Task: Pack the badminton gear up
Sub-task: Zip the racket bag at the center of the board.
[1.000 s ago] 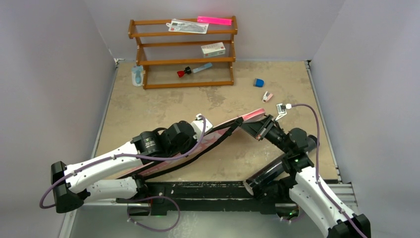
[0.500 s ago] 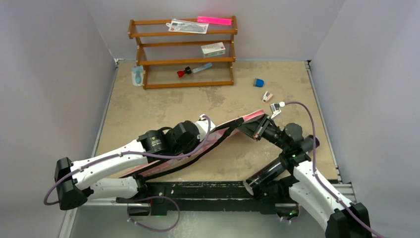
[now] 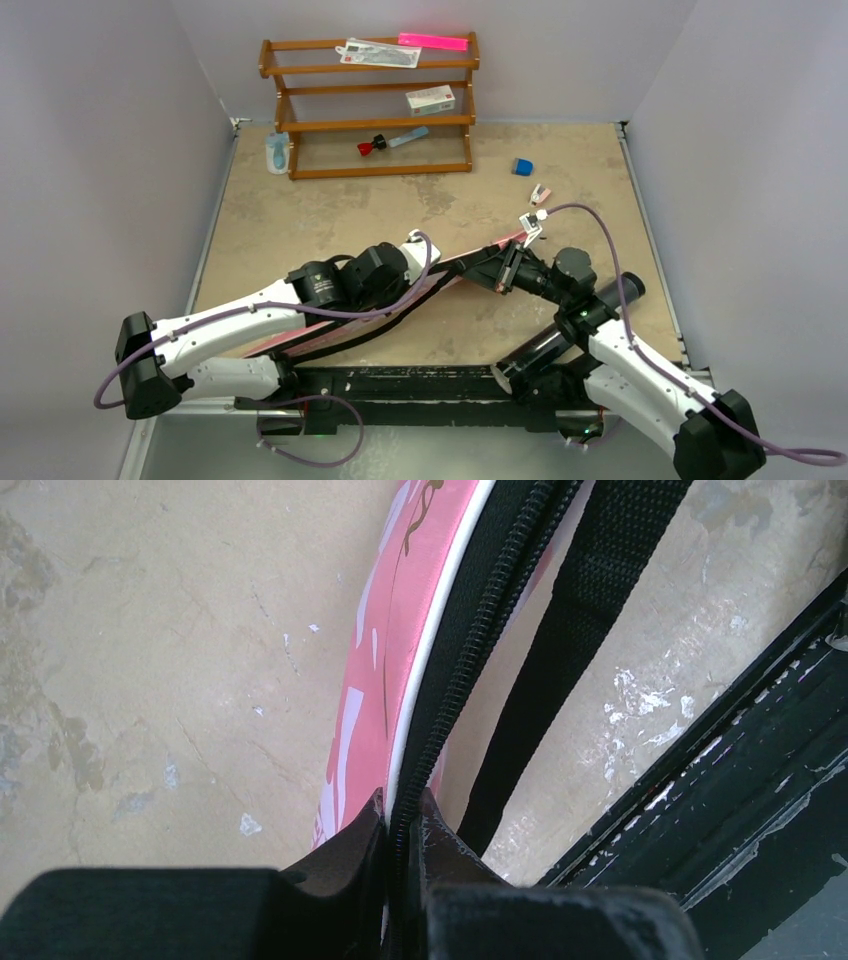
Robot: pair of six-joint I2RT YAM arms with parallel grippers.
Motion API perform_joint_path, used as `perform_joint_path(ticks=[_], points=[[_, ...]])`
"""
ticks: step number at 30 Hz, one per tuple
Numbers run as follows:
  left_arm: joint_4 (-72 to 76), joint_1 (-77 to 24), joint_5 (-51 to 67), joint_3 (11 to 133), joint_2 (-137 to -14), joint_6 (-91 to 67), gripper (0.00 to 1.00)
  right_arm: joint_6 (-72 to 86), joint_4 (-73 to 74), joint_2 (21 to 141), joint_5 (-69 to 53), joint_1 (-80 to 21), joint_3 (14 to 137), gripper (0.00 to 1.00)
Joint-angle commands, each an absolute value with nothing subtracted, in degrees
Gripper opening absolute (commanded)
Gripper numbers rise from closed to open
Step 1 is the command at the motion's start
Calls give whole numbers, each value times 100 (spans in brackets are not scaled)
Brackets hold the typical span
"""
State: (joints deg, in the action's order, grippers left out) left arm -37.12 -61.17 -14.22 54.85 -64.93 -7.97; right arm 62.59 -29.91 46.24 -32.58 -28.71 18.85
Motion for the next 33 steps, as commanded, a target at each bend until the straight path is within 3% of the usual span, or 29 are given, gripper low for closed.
perform_joint_path(ticks=[1,33], points=[[-3137,-6108,-1498,5763,-6474,-912,0,5596,-2533,4369,-3073,-3099,2275,0],[-2446,-6117,-862,5871,-6649,-1119,0,4200,-2914,6134,-2057,-5726,2883,0]])
